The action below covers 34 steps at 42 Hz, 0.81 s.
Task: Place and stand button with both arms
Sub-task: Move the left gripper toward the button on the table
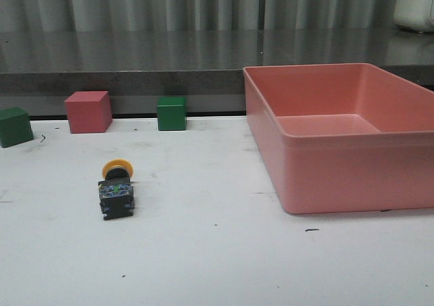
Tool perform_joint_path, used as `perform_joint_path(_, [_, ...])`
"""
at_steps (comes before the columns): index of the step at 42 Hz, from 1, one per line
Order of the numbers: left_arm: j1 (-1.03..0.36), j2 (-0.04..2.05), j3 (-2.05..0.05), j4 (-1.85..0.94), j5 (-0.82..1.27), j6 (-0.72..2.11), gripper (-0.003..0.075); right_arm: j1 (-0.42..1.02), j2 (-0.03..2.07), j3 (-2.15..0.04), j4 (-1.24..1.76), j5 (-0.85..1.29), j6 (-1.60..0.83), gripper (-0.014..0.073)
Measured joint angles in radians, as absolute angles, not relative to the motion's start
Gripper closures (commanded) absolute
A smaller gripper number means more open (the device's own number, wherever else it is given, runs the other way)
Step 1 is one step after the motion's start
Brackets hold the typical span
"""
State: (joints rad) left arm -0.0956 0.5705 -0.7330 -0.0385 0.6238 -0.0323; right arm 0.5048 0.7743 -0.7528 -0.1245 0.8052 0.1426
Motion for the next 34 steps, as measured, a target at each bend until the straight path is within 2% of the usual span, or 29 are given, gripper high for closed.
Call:
perform_joint_path(9, [-0.096,0.725,-0.835,-0.188,0.713,0.129,0.0228,0.505,0.774,-0.753,-0.125,0.805,0.143,0.0020])
perform_joint_path(22, [-0.108,1.042,-1.005,-0.211,0.903,0.151,0.0225,0.505,0.774,-0.753,-0.125,0.805,0.143,0.0020])
perform_joint_path(28, [-0.195,1.164,-1.055,-0.195,0.907,0.151,0.0225,0.505,0.774,-0.753,-0.125,0.805,0.143,0.0020])
perform_joint_path(34, [-0.312,1.273,-1.108,-0.083,0.905,0.033,0.0225,0.505,0.774,-0.753,-0.125,0.805,0.143,0.0020])
